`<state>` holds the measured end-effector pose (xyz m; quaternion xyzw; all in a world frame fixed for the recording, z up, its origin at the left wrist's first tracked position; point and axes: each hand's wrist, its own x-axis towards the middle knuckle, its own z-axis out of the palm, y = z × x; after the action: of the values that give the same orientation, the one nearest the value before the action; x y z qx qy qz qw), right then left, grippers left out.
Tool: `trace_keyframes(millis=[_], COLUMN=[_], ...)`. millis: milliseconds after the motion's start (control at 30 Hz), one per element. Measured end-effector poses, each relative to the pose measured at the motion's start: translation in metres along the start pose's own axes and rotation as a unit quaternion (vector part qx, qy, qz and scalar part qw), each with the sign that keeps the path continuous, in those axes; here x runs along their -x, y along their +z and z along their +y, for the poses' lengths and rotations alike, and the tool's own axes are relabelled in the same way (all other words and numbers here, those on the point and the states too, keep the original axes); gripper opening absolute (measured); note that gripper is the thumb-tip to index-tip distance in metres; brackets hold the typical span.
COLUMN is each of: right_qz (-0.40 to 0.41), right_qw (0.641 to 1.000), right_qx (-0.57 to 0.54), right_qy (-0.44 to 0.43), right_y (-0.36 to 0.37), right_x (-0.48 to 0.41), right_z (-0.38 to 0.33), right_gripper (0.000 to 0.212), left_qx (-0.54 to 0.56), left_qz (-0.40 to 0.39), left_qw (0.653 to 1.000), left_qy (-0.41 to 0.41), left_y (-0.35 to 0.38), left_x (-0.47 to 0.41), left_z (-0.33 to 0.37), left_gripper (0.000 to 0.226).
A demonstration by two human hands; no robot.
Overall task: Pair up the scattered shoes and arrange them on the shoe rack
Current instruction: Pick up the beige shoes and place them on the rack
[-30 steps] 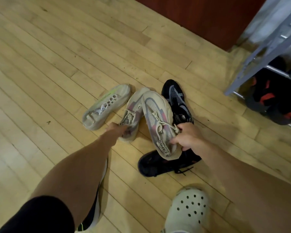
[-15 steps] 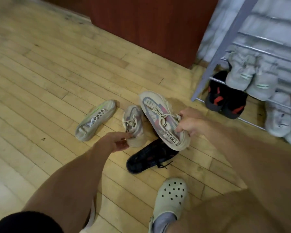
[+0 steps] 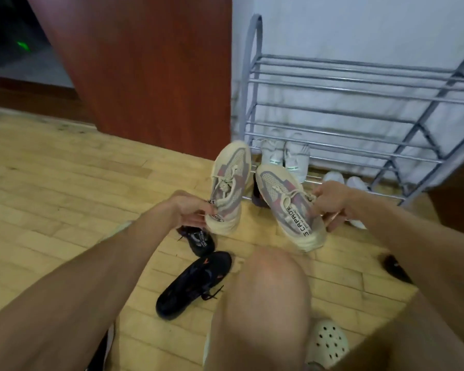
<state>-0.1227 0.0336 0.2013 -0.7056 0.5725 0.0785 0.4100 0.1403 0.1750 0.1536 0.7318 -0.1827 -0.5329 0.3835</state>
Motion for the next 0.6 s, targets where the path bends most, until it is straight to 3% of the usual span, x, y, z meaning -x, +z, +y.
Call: trace_keyframes(millis=[200, 400, 600], right_qz=[0.054, 0.134, 0.185], right_qw=[0.992, 0.969, 0.931], right_qx=[-0.09, -0.173, -0.298], right_qy=[0.071, 0.111, 0.104], right_y=[-0.053, -0.075, -0.092], right_x=[0.003, -0.02, -0.083], right_z=[0.096, 0.174, 0.218], right_gripper=[0.032, 0.017, 0.019], left_qx=[-0.075, -0.094, -0.089], left_qz=[-0.058, -0.07, -0.088], left_qw=[0.995, 0.993, 0.992], left_qy=[0.007, 0.015, 0.008], left_y=[0.111, 0.216, 0.292], left_x=[-0.01, -0.051, -0.11], left_z=[0.053, 0.071, 0.09], left_gripper=[0.014, 0.043, 0.031])
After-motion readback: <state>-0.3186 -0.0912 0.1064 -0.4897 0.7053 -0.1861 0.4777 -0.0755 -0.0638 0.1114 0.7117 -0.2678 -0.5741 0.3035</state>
